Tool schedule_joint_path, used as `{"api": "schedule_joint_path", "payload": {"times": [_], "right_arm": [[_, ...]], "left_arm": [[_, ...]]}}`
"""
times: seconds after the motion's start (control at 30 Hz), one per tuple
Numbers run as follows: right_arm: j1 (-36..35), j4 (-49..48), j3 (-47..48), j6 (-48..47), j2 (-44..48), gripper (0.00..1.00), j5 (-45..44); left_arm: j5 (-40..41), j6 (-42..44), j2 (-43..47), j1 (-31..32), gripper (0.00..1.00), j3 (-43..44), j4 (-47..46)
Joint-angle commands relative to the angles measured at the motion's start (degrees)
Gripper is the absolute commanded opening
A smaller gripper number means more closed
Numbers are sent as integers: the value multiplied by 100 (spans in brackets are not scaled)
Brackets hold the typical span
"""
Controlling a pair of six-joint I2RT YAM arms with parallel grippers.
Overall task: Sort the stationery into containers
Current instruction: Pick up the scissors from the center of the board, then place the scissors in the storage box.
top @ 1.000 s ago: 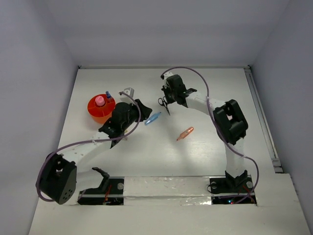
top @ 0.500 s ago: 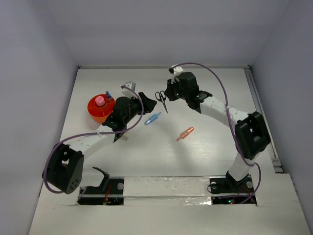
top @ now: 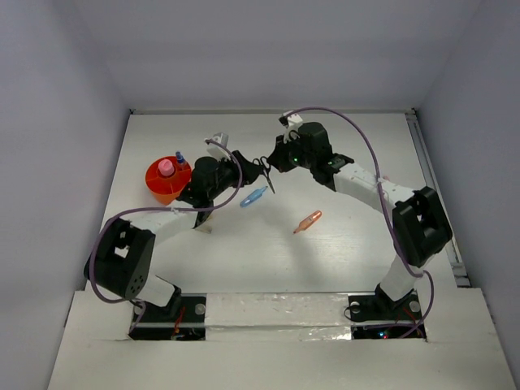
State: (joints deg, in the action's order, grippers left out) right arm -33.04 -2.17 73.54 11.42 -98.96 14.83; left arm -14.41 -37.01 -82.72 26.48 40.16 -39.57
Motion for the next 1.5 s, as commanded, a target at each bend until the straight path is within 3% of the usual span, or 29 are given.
{"api": "schedule_joint_path", "payload": {"times": [0.0, 0.1, 0.27, 0.4, 0.5, 0.67, 0.8, 0.83, 0.9, 1.0, 1.1, 1.3, 1.47], "right_arm": [[-1, -433, -32, 71, 333, 0, 231], [-1, -468, -41, 71, 351, 0, 345], [-1, -407, -15, 10, 263, 0, 477], [-1, -319, 64, -96, 219, 0, 521], [-1, -196, 126, -158, 158, 0, 512], [-1, -257, 126, -114, 122, 0, 635], [-1, -222, 170, -17, 87, 1, 801], [-1, -231, 170, 35, 105, 5, 863], [-1, -336, 108, 281, 166, 27, 1013], [-1, -529, -93, 649, 394, 48, 1241], [-1, -757, -409, 940, 789, 59, 1189], [-1, -1302, -1622, 1205, 1843, 60, 1049], [-1, -1671, -2649, 1283, 2731, 60, 916]], "left_arm": [[-255, -60, -16, -55, 38, 317, -297], [-220, -78, -25, -108, 31, 299, -349], [-237, -87, -95, -108, 29, 334, -472], [-264, -8, -113, -108, 20, 361, -472], [-176, 107, -87, -108, 19, 370, -358], [-141, 247, -34, -108, 0, 308, -253], [349, 326, 299, -108, 0, 98, -95], [500, 335, 422, -108, 0, -51, 36], [1077, 353, 913, -108, 0, -219, 238], [1964, 432, 1765, -108, 0, -535, 756], [2565, 493, 2793, -108, 0, -851, 1363], [4209, 529, 4561, -309, 0, -1221, 2611], [4983, 1011, 4399, -424, 0, -1318, 2332]]}}
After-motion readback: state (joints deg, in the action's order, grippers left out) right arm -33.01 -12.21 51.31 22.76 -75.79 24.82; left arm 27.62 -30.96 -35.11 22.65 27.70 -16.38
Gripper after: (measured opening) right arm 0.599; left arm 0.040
